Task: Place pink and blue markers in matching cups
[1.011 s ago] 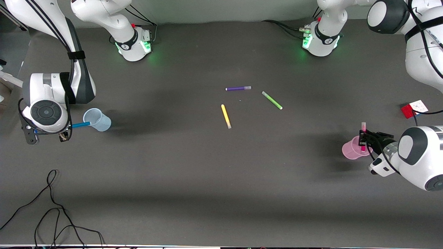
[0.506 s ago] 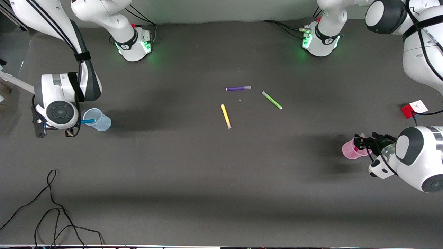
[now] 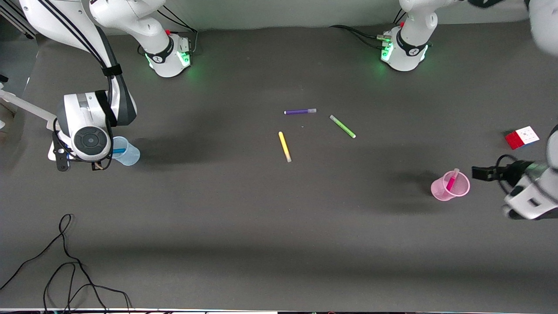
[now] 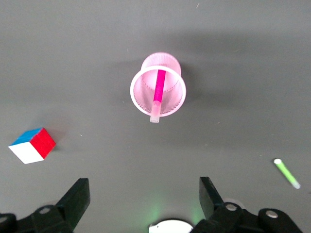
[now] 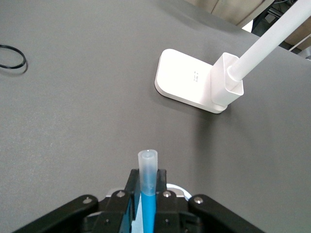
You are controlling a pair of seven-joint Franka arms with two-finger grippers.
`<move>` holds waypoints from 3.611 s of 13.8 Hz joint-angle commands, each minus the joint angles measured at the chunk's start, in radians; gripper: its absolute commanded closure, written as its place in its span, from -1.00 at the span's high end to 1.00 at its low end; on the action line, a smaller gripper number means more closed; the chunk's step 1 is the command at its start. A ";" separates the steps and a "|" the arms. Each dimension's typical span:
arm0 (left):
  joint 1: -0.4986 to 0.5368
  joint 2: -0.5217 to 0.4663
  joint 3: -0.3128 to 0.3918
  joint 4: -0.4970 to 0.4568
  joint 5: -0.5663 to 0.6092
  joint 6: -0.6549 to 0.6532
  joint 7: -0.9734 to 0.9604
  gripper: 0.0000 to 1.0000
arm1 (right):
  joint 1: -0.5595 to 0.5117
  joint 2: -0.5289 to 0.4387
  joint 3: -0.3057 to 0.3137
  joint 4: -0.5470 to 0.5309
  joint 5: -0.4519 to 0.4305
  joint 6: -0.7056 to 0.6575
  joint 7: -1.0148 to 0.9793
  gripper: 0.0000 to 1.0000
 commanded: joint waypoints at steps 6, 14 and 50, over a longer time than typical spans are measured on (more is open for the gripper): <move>0.039 -0.344 0.004 -0.360 -0.073 0.211 0.067 1.00 | 0.023 -0.029 -0.003 0.010 -0.032 -0.038 0.025 0.99; -0.164 -0.490 0.164 -0.453 -0.140 0.286 0.056 0.99 | 0.001 -0.040 -0.017 0.344 0.123 -0.245 -0.334 0.99; -0.201 -0.522 0.179 -0.440 -0.165 0.239 -0.013 1.00 | -0.382 -0.273 0.418 0.496 0.608 -0.492 -1.683 0.99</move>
